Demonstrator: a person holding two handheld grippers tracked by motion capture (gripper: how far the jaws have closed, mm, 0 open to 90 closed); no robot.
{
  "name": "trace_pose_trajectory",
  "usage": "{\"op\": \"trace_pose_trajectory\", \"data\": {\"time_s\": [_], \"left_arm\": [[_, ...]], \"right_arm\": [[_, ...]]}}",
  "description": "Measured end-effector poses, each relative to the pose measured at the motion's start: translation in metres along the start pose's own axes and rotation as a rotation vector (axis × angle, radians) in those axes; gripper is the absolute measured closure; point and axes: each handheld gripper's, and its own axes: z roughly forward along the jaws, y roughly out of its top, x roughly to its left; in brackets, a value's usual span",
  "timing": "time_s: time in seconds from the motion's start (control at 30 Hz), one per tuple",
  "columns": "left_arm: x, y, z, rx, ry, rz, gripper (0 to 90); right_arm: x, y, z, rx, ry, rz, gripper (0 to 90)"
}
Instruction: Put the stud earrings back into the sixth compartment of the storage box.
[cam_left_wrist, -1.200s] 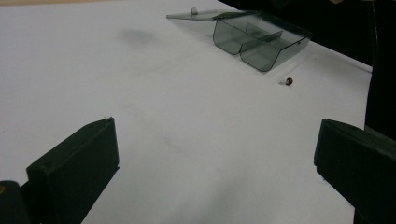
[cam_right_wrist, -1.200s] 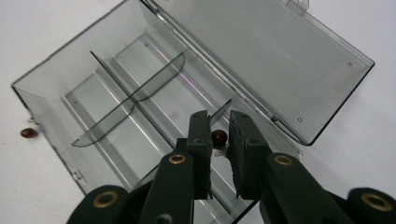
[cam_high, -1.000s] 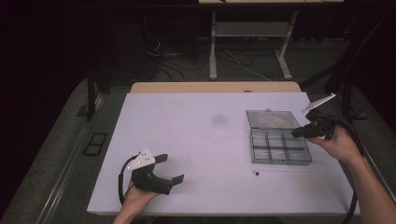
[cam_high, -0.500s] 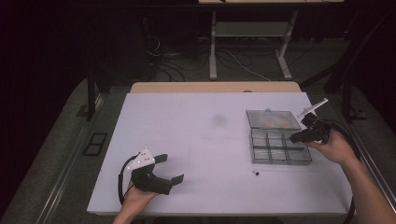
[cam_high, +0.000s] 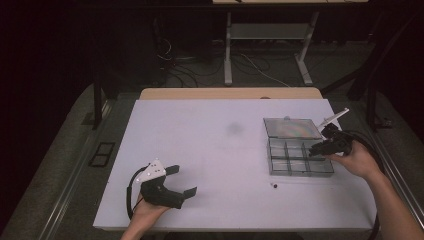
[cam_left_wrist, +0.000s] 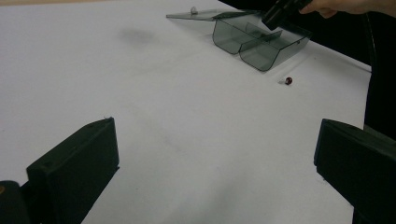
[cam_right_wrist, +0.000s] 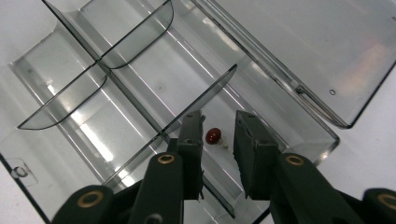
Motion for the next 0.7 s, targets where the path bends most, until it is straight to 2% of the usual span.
{"op": "trace_pose_trajectory", "data": {"time_s": [0.2,0.33,0.5,0.67,0.7], "left_arm": [[-0.001,0.0,0.0,-0.001,0.0,0.002,0.0],[0.0,0.0,0.0,0.0,0.0,0.001,0.0],[-0.001,0.0,0.0,-0.002,0.0,0.001,0.0],[-0.001,0.0,0.0,-0.004,0.001,0.001,0.0],[-0.001,0.0,0.0,-0.003,0.0,0.0,0.0]], "right_arm": [[0.004,-0.001,-0.01,-0.036,-0.001,0.001,68.2],[0.014,-0.001,-0.023,-0.082,0.002,-0.01,64.7],[0.02,-0.002,-0.031,-0.109,0.003,-0.008,62.0],[0.026,-0.004,-0.041,-0.143,0.009,0.01,54.5],[0.031,-0.006,-0.046,-0.16,0.01,0.01,51.0]]}}
